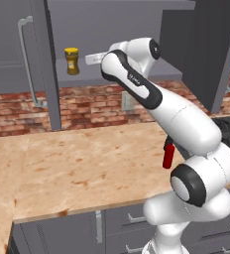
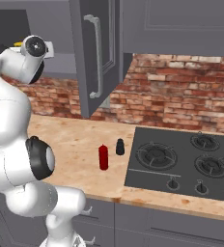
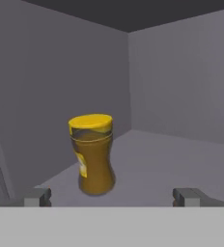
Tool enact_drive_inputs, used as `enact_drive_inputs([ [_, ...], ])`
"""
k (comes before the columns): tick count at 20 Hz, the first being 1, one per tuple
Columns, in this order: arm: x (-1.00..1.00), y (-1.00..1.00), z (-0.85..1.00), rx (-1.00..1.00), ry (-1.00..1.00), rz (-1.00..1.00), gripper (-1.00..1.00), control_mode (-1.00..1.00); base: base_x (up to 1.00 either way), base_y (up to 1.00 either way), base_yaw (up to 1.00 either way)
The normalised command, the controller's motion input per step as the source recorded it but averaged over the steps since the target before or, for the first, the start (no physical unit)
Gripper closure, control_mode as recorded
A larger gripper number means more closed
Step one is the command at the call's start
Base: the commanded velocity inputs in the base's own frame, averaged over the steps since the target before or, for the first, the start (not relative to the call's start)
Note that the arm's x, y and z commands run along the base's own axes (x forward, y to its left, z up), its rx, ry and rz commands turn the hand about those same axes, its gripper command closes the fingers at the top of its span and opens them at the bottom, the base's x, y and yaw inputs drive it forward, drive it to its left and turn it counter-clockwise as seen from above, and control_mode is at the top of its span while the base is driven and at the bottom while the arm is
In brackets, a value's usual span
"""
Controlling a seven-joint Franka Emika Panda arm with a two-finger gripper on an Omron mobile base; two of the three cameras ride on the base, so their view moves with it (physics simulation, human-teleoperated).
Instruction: Collect the turmeric, ketchup, and shaker from the cabinet and place them next to the stove.
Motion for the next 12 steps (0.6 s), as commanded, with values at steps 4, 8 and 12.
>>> enact_drive_inputs([
  [4,0.15,0.42,-0.02,0.0,0.02,0.0,-1.0,-1.0,0.0,0.0,0.0],
  [8,0.13,0.37,0.0,-0.01,0.0,0.0,-1.0,-1.0,0.0,0.0,0.0],
  [12,0.11,0.19,0.0,-0.02,0.0,0.0,-1.0,-1.0,0.0,0.0,0.0],
])
